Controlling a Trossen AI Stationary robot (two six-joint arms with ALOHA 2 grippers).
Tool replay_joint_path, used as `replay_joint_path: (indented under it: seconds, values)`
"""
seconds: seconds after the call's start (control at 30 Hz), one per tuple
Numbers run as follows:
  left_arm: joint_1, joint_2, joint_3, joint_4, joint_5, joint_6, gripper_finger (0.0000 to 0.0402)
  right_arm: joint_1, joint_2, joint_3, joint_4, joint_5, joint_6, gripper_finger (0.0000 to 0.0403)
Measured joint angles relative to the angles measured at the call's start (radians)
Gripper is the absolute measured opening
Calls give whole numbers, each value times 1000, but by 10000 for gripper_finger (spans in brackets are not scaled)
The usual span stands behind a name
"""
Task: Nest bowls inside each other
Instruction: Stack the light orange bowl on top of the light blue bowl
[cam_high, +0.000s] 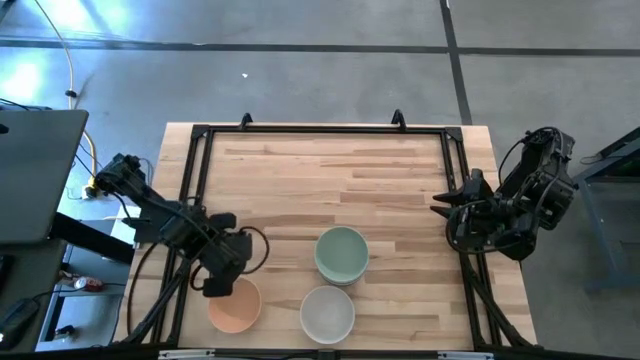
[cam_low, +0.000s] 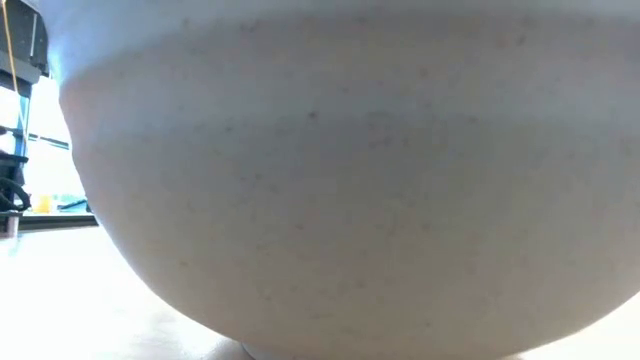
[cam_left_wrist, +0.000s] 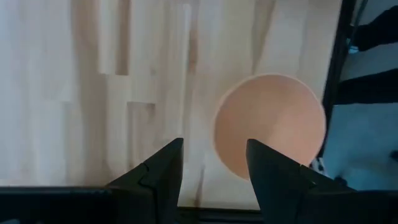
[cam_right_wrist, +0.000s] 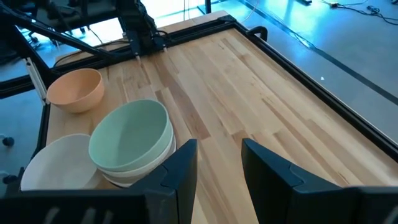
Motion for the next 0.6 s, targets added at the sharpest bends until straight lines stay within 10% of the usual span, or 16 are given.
replay_joint_path:
  seconds: [0.6]
  values:
    - [-59, -7, -334, 300, 77, -63, 165, 0, 0, 0, 52, 17, 0, 119]
